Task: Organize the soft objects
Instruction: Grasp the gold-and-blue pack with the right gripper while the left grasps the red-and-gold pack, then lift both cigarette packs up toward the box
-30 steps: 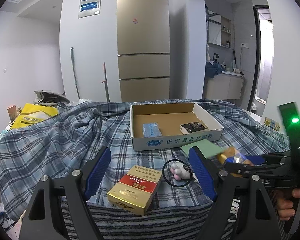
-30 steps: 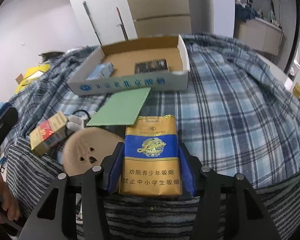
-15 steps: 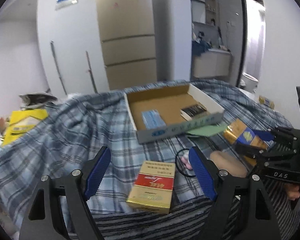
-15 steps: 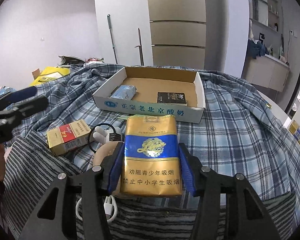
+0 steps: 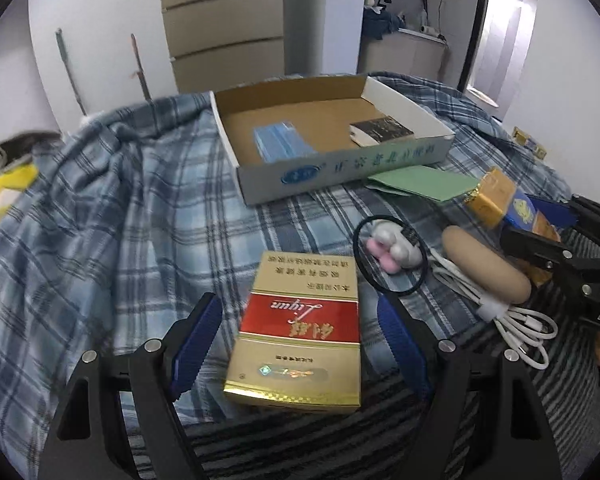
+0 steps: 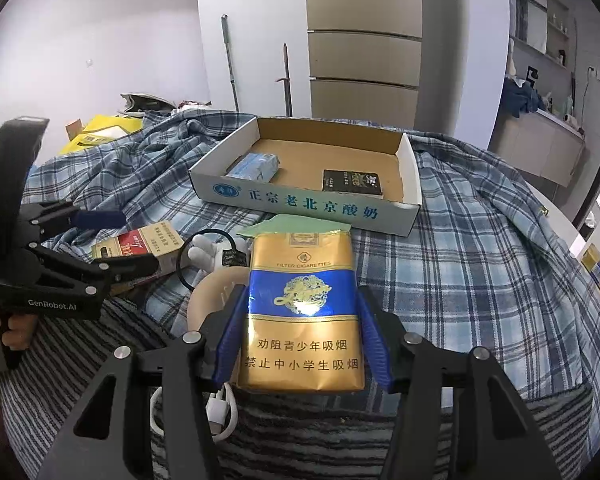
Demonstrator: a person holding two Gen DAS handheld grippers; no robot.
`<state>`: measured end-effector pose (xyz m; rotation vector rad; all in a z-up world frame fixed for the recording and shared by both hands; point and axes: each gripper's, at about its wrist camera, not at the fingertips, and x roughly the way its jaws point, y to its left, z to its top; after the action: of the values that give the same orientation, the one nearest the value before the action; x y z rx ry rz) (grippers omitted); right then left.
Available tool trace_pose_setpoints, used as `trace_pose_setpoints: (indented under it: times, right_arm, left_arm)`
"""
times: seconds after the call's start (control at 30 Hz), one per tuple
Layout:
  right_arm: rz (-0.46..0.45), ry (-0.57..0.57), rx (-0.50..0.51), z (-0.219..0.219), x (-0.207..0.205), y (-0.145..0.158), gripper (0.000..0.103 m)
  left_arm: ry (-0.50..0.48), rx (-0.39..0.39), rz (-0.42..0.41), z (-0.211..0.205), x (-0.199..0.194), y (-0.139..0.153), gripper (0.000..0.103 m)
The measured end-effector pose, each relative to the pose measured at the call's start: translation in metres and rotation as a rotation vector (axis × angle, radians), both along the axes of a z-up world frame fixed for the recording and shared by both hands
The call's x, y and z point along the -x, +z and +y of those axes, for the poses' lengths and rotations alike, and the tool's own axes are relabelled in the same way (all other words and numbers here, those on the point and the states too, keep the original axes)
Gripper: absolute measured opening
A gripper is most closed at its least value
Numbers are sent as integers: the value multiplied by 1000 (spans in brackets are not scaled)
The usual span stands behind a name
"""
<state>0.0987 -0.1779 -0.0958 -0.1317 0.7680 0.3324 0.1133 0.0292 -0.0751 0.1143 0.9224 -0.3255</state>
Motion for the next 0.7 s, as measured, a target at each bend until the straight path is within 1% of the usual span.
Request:
trace_pose_setpoints:
  times: [0.07, 0.13, 0.23, 0.4, 0.53, 0.7]
  right_arm:
    - [3, 0, 0, 0, 0, 0, 53]
    - [7, 1, 2, 0, -1, -1, 53]
    - [9, 0, -1, 1, -1, -1, 53]
    - [12, 0, 0, 1, -1, -2, 53]
    - [12, 0, 0, 1, -2, -2, 53]
    - [9, 0, -3, 1, -1, -2, 53]
  left_arm:
    - [-7, 14, 16, 1, -2, -1, 79]
    - [-15, 14, 28, 0, -3, -2, 69]
    - [-28, 8, 49, -3, -2, -5, 62]
    - [-34, -2, 40, -5, 1, -3, 59]
    - [-27, -7, 28, -5, 6, 0, 58]
    - [-26, 8, -16, -6, 21, 11, 58]
